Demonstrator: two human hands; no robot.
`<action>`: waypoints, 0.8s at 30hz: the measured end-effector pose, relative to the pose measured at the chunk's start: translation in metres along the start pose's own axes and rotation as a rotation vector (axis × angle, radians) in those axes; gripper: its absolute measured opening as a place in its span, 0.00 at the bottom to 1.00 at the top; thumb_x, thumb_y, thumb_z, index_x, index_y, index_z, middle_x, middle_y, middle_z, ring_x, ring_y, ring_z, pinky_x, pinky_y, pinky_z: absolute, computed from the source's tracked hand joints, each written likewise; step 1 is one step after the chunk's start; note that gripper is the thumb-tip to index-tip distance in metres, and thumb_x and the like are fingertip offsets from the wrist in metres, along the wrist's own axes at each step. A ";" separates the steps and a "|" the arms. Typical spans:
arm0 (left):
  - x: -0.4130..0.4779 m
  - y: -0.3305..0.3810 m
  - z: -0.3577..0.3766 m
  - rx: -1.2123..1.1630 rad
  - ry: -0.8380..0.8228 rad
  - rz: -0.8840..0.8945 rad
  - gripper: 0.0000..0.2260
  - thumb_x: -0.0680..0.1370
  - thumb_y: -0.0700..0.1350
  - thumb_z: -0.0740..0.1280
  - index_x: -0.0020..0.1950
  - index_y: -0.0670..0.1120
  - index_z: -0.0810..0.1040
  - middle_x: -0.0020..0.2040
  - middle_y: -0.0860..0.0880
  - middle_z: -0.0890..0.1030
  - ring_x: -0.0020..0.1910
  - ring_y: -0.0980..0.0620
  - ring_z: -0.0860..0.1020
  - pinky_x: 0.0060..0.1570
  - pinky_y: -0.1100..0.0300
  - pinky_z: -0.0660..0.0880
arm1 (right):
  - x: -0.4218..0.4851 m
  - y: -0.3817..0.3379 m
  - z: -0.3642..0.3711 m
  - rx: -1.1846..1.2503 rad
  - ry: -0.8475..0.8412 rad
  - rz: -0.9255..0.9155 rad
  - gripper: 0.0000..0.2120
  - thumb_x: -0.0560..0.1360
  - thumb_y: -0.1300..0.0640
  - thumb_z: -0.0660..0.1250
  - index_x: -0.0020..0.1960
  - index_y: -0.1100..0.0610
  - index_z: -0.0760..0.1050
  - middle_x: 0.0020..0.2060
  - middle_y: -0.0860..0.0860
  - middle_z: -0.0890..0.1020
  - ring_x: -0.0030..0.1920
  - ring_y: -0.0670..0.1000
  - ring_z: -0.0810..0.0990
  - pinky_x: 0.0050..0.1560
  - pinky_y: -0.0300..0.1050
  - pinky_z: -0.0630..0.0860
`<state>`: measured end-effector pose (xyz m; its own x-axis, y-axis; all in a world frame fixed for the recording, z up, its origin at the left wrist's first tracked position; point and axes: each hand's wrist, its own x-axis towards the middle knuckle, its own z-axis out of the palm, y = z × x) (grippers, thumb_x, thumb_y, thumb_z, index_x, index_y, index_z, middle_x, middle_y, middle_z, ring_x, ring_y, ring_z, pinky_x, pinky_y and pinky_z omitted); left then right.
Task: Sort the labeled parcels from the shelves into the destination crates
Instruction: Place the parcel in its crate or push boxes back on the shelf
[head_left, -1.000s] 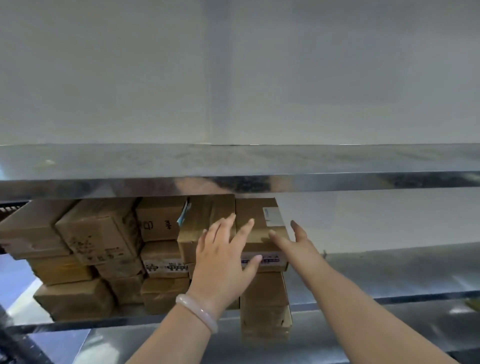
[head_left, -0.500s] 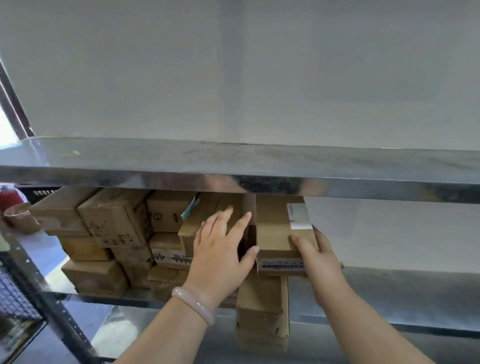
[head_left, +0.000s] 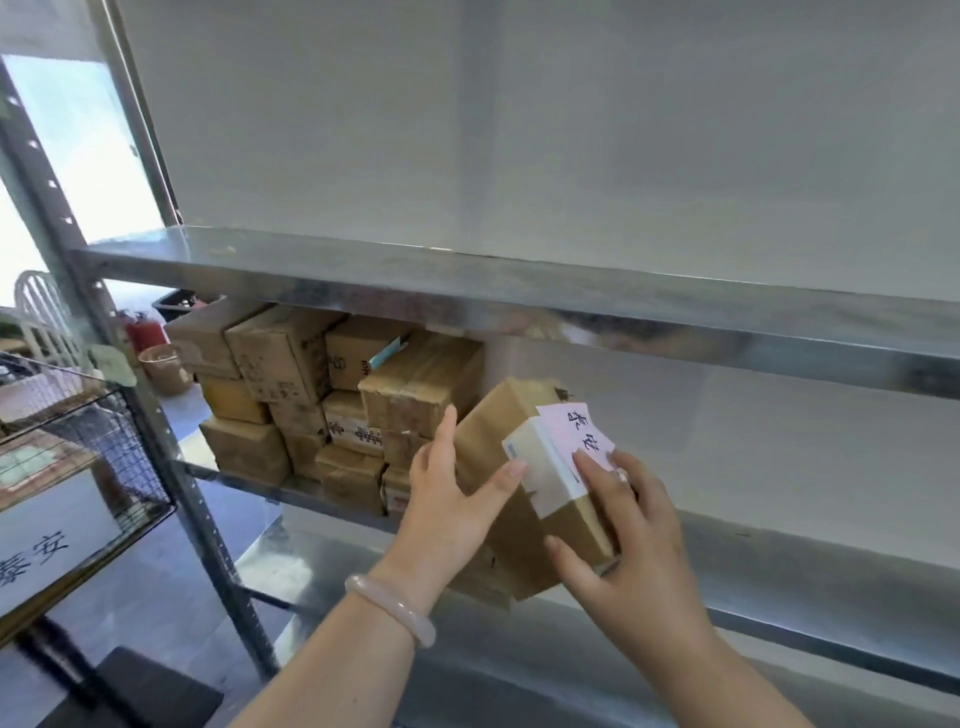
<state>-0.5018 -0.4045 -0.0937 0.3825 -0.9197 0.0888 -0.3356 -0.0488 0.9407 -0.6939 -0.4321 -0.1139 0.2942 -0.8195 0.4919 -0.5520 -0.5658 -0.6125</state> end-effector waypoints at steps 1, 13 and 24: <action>-0.007 0.001 0.000 -0.037 0.011 -0.050 0.57 0.53 0.82 0.66 0.77 0.69 0.46 0.78 0.58 0.52 0.74 0.50 0.64 0.70 0.49 0.66 | -0.004 -0.003 -0.003 -0.016 -0.015 -0.040 0.35 0.65 0.36 0.67 0.71 0.33 0.62 0.74 0.43 0.59 0.72 0.48 0.61 0.68 0.56 0.68; -0.073 -0.021 -0.064 -0.339 0.432 -0.163 0.54 0.46 0.75 0.76 0.70 0.71 0.61 0.71 0.57 0.66 0.67 0.46 0.72 0.63 0.39 0.74 | -0.020 -0.054 0.035 -0.021 -0.272 -0.378 0.38 0.66 0.32 0.64 0.73 0.33 0.54 0.78 0.46 0.51 0.75 0.51 0.55 0.69 0.50 0.60; -0.109 -0.068 -0.177 -0.281 0.686 -0.147 0.46 0.49 0.75 0.76 0.65 0.73 0.64 0.70 0.60 0.63 0.68 0.50 0.71 0.66 0.43 0.72 | 0.005 -0.137 0.119 0.122 -0.515 -0.446 0.42 0.60 0.25 0.61 0.72 0.29 0.52 0.73 0.37 0.54 0.72 0.45 0.59 0.69 0.52 0.68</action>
<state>-0.3679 -0.2316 -0.1092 0.8873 -0.4582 0.0534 -0.0430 0.0332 0.9985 -0.5237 -0.3693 -0.1014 0.8224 -0.4282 0.3746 -0.2095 -0.8401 -0.5003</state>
